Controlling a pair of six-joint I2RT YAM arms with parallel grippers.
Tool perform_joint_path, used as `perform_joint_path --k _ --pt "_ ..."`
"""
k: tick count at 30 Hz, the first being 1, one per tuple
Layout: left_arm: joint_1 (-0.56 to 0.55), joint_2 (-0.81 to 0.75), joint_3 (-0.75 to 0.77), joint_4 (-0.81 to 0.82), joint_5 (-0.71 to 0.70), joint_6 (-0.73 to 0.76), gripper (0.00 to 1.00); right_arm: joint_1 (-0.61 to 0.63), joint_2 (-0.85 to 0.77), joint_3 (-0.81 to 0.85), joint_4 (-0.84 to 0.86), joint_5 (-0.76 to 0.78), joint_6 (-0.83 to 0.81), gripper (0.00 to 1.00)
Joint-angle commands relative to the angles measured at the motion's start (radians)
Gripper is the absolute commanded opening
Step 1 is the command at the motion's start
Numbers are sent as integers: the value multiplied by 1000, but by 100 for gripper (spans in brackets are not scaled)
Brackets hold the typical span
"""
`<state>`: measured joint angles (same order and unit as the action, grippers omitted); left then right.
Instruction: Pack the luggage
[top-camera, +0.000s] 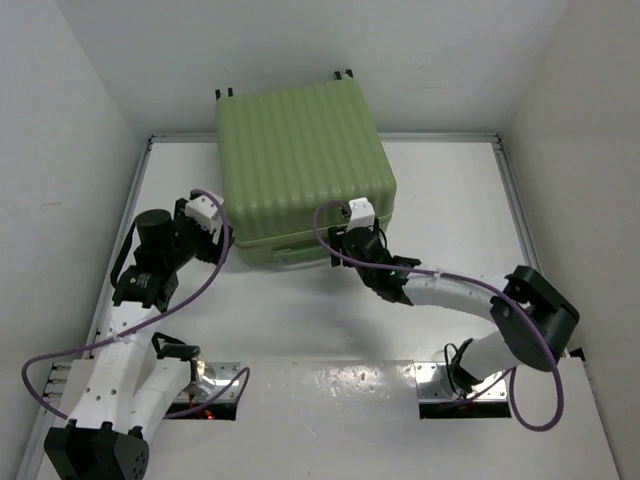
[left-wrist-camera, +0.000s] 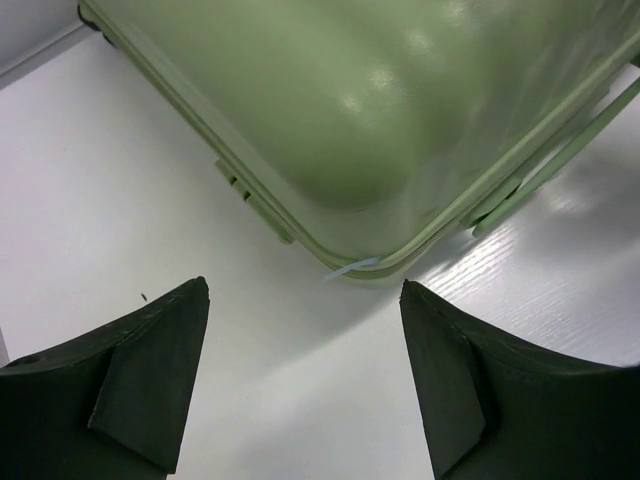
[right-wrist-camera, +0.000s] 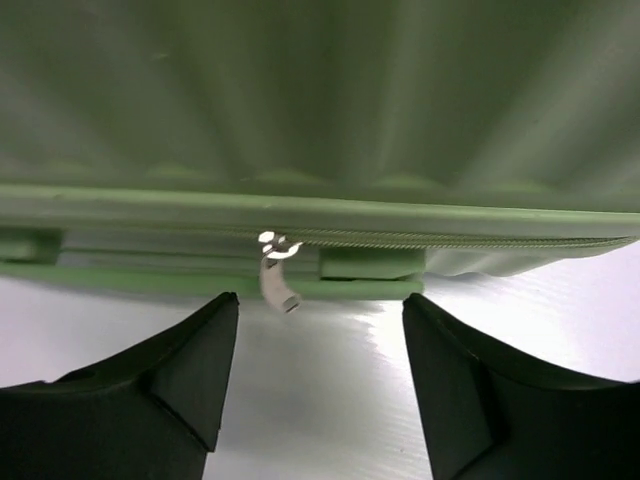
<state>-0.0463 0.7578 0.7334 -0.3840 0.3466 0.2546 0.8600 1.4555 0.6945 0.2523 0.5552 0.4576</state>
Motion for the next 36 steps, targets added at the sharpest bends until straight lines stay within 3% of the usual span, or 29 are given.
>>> perform_joint_path --k 1,4,8,12,14,15,17,23,27,28,36 --pt "-7 -20 -12 27 -50 -49 80 2 49 59 45 112 27 65" --pt "-7 -29 -12 27 -60 -58 80 -18 87 77 50 121 30 62" --pt "-7 -52 -22 27 -60 -58 81 -22 88 73 118 95 -6 46" --pt "-7 -70 -49 17 -35 -43 81 -24 66 8 212 0 -86 39" --pt "-7 -71 -62 17 -5 -25 81 -16 63 -29 362 -57 -166 29" --pt "-7 -71 -62 17 -4 -2 81 -15 65 -53 402 -79 -178 14" --pt "-7 -71 -62 8 31 37 81 -15 69 -53 404 -84 -210 2" --pt "-7 -81 -8 -137 257 310 86 -55 66 -47 370 -112 -205 0" --pt "-36 -55 1 -161 238 345 88 -67 49 -75 389 -130 -180 7" --pt "-50 -46 11 -173 238 356 88 -67 46 -88 403 -124 -180 0" --pt "-207 -19 1 -205 253 466 88 -85 42 -95 417 -176 -189 0"
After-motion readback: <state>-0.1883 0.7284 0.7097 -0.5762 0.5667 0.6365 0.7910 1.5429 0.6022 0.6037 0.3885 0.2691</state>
